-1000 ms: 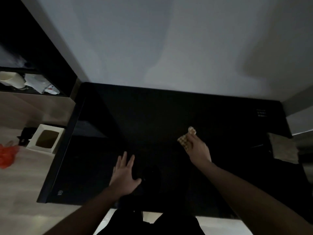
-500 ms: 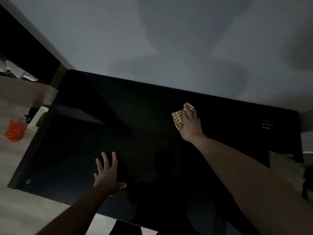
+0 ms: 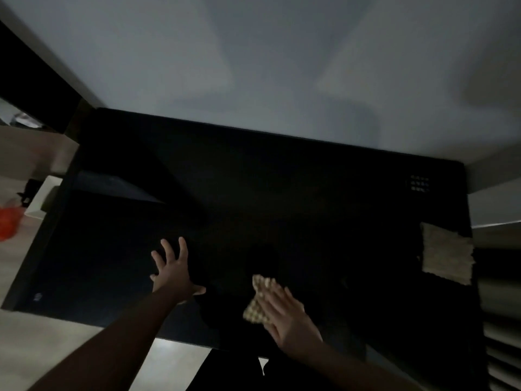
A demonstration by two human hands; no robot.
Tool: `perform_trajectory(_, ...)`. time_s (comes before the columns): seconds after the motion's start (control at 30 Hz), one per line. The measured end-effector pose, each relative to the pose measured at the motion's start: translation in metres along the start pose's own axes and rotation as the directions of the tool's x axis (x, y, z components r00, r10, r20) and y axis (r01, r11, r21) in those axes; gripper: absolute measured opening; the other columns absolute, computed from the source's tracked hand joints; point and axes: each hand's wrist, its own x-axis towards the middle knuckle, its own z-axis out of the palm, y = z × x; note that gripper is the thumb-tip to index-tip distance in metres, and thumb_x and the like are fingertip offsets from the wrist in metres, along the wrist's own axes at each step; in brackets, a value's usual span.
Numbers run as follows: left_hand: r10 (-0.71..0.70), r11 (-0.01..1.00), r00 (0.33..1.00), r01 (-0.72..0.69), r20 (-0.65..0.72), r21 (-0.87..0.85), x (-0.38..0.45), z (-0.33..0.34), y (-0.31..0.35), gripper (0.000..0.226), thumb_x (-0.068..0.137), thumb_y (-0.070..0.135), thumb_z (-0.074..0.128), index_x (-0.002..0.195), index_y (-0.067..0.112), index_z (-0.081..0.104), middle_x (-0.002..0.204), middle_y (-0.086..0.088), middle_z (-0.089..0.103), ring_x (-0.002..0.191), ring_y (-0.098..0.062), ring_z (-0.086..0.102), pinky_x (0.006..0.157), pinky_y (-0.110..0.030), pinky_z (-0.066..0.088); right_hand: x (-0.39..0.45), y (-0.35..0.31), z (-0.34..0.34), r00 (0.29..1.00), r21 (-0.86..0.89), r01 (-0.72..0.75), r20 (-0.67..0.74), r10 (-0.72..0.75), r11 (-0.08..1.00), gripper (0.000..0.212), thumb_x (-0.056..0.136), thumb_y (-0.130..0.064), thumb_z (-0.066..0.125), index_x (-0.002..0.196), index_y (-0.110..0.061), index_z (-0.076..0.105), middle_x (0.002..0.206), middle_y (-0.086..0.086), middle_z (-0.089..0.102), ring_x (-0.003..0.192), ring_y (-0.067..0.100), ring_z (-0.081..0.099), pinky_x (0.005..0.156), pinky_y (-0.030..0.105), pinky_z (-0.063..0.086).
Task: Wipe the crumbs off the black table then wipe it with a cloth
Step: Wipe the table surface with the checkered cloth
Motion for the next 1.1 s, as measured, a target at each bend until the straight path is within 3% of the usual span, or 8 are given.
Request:
perform_trajectory(0.1,0.005,0.999,1.000,-0.005,0.000,-0.040,-0.002,-0.001,-0.001,0.150,0.053,0.051,0.091,0.156,0.032,-0.016,0.160,-0.011,-0.030,0.149,-0.049,-0.015,0.105,-0.073,0.034,-0.030,0.006,0.025,0.997,-0.102,0.074,0.035,-0.071,0.992,0.055,0.093,-0.032,0.044,0.147,-0.029,0.043,0.174,0.000,-0.012,0.160,0.022,-0.015,0.109,0.037,0.051)
perform_trajectory(0.17,0.013,0.999,1.000,-0.013,-0.003,-0.042,-0.004,-0.002,-0.001,0.150,0.052,0.051,0.091,0.156,0.033,-0.016,0.161,-0.011,-0.030,0.149,-0.049,-0.014,0.106,-0.074,0.033,-0.037,0.014,0.016,0.993,-0.046,0.077,0.088,-0.073,0.996,0.054,0.093,-0.033,0.042,0.146,-0.034,0.042,0.175,-0.005,-0.001,0.160,0.017,-0.012,0.102,0.029,0.056)
perform_trajectory(0.27,0.021,0.998,1.000,-0.021,0.004,-0.062,-0.007,-0.003,-0.002,0.149,0.053,0.051,0.091,0.156,0.034,-0.015,0.161,-0.010,-0.030,0.149,-0.049,-0.015,0.106,-0.074,0.031,-0.033,0.027,-0.019,0.997,0.249,0.012,0.068,-0.030,0.968,0.053,0.108,-0.028,0.042,0.160,-0.034,0.033,0.171,-0.019,0.017,0.158,-0.001,0.009,0.126,0.036,0.031)
perform_trajectory(0.37,0.016,0.997,1.000,-0.016,-0.003,-0.073,-0.008,-0.003,-0.001,0.148,0.053,0.050,0.091,0.155,0.035,-0.015,0.161,-0.009,-0.031,0.149,-0.048,-0.016,0.107,-0.074,0.031,-0.006,0.065,-0.064,0.945,0.392,-0.241,-0.113,0.307,0.888,0.062,0.107,-0.003,0.044,0.161,-0.032,0.034,0.167,-0.011,0.035,0.154,0.007,0.032,0.129,0.040,0.023)
perform_trajectory(0.5,0.017,0.997,1.000,-0.017,-0.002,-0.078,-0.006,0.000,-0.002,0.149,0.054,0.050,0.091,0.155,0.035,-0.016,0.161,-0.008,-0.032,0.149,-0.048,-0.017,0.107,-0.075,0.029,0.040,0.125,-0.137,0.790,0.287,-0.444,-0.321,0.522,0.849,0.066,0.096,0.012,0.046,0.157,-0.011,0.040,0.168,0.004,0.031,0.157,0.022,0.029,0.127,0.018,0.009)
perform_trajectory(0.57,0.007,0.997,1.000,-0.008,-0.006,-0.075,-0.004,0.002,-0.002,0.149,0.053,0.049,0.092,0.155,0.035,-0.017,0.161,-0.008,-0.031,0.149,-0.047,-0.017,0.106,-0.075,0.030,0.058,0.154,-0.165,0.766,0.226,-0.504,-0.329,0.552,0.834,0.062,0.098,0.010,0.048,0.157,-0.007,0.039,0.170,0.007,0.027,0.158,0.024,0.024,0.127,0.020,0.008)
perform_trajectory(0.83,-0.042,0.999,0.999,0.041,-0.031,-0.033,0.007,0.008,-0.005,0.152,0.049,0.054,0.092,0.155,0.037,-0.017,0.163,-0.010,-0.027,0.149,-0.048,-0.015,0.115,-0.068,0.025,0.052,0.201,-0.131,0.883,-0.042,-0.464,-0.100,0.459,0.885,0.070,0.087,-0.010,0.037,0.157,-0.003,0.038,0.171,0.018,0.019,0.158,0.039,0.017,0.129,0.056,0.011)
perform_trajectory(1.1,-0.107,0.994,0.989,0.109,-0.105,0.015,-0.014,0.012,0.019,0.133,0.062,0.040,0.091,0.160,0.026,0.002,0.167,-0.015,-0.005,0.152,-0.043,0.008,0.124,-0.048,0.021,-0.099,0.110,-0.051,0.992,0.140,-0.094,-0.070,0.105,0.986,0.064,0.097,-0.015,0.046,0.160,-0.023,0.037,0.173,-0.005,0.015,0.162,0.015,0.005,0.131,0.036,0.005)
